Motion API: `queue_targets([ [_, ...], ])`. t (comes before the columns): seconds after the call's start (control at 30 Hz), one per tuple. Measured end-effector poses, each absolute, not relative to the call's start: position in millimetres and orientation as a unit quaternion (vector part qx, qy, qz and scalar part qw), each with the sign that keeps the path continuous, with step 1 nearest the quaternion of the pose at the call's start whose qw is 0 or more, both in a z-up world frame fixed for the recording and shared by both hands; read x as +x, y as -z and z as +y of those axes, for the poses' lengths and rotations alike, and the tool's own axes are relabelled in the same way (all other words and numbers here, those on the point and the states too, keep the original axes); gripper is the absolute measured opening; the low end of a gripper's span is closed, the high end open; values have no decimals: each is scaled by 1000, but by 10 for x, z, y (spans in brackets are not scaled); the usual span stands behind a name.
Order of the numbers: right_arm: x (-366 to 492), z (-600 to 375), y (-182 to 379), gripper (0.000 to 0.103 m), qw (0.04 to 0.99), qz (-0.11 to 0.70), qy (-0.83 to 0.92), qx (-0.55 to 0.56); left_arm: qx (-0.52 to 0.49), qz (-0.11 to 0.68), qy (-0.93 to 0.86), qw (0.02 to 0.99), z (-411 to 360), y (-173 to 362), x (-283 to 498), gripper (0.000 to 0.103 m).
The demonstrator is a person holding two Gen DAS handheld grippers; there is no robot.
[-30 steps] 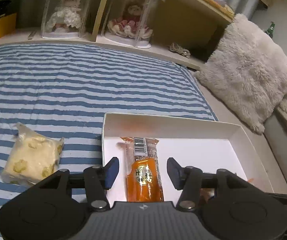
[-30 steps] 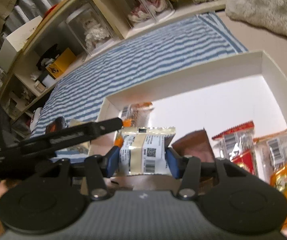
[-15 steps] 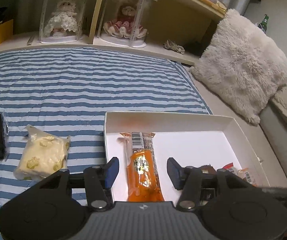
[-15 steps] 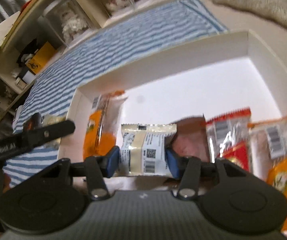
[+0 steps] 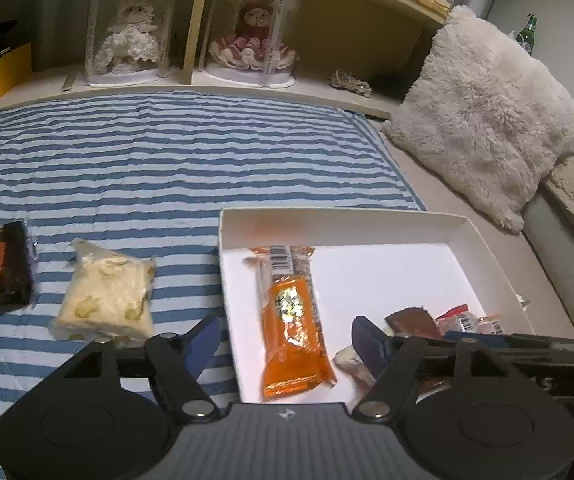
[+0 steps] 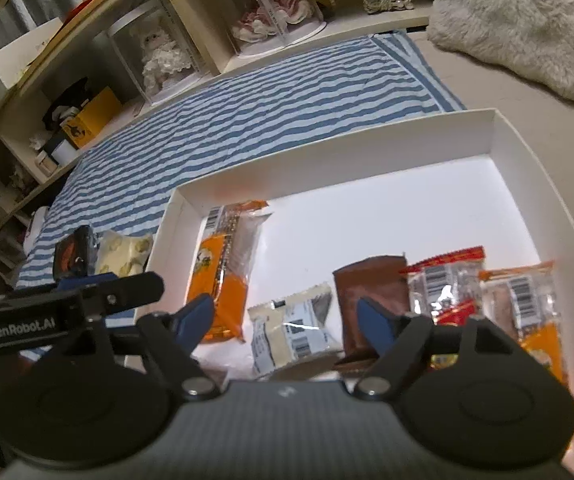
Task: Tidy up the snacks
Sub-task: 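Lift both open tools up out of the tray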
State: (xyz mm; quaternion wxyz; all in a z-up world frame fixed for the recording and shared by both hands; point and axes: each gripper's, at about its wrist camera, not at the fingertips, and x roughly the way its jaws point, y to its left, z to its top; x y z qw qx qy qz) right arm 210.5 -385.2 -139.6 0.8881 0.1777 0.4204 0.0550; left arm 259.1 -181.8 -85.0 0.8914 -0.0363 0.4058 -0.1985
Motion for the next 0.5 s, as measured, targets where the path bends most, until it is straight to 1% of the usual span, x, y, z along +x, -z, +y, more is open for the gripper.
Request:
queue_targets([
  [0.1, 2065, -3850, 1358, 87, 892, 419, -43, 161, -32, 409, 194, 891, -1776, 840, 2568, 79],
  [0.17, 2011, -3845, 1329, 92, 894, 419, -38, 154, -27, 411, 191, 891, -1743, 825, 2551, 81],
  [0.3, 1937, -3775, 1302, 96, 898, 421, -27, 128, -21, 415, 190, 890, -1668, 799, 2508, 90],
  [0.33, 1916, -3753, 1297, 98, 898, 421, -24, 121, -20, 415, 190, 889, -1648, 793, 2495, 94],
  [0.37, 1894, -3730, 1291, 103, 899, 422, -22, 113, -19, 417, 190, 889, -1628, 787, 2483, 96],
  [0.43, 1838, -3688, 1272, 102, 902, 419, -21, 103, -19, 419, 189, 888, -1589, 774, 2456, 102],
  [0.5, 1781, -3667, 1243, 102, 904, 415, -18, 99, -19, 420, 188, 888, -1552, 761, 2432, 103],
])
